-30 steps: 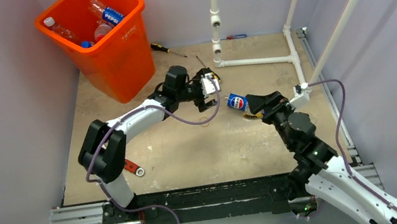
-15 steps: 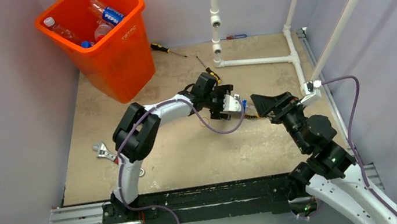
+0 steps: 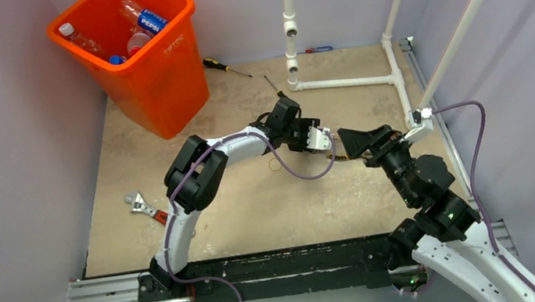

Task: Put the plastic bottles in the bin
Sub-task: Pick up the plastic bottle at the center of the board.

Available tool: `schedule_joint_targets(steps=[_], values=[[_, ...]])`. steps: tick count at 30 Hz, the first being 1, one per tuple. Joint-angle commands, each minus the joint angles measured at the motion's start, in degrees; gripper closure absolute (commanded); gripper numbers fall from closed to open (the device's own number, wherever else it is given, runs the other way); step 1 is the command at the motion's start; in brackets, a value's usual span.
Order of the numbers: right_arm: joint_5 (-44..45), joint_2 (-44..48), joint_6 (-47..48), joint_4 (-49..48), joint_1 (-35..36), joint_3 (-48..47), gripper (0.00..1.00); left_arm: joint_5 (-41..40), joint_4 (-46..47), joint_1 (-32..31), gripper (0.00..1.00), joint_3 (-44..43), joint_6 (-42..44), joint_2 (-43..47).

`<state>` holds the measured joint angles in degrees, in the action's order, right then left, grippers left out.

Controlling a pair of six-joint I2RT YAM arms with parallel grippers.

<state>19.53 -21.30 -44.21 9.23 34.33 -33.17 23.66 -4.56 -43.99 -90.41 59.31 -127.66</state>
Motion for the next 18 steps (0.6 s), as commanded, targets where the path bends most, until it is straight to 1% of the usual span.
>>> schedule_joint_targets(steps=[1,6,9,12,14,18], values=[[-0.7,-0.3,2.5,-1.5,-0.2,-3.3,0.01,-0.8,5.7,0.2,0.54,3.6,-2.5,2.7],[-0.3,-0.9,4.7,-2.3,-0.2,-5.3,0.01,-1.2,12.8,1.4,0.65,9.3,-8.2,9.2],[1.3,-1.8,6.8,-3.1,-0.2,-7.9,0.01,-1.4,16.7,2.4,0.67,13.0,-12.7,14.5],[2.7,-4.4,8.6,-5.0,-0.2,-9.9,0.01,-1.5,18.3,3.2,0.69,17.8,-16.2,21.5],[3.2,-7.3,9.7,-6.4,-0.2,-11.6,0.01,-1.5,20.5,3.5,0.72,21.8,-19.0,27.0],[1.9,-13.0,10.7,-9.9,-0.3,-15.4,0.01,-1.2,22.6,3.7,0.74,29.0,-25.4,38.8]])
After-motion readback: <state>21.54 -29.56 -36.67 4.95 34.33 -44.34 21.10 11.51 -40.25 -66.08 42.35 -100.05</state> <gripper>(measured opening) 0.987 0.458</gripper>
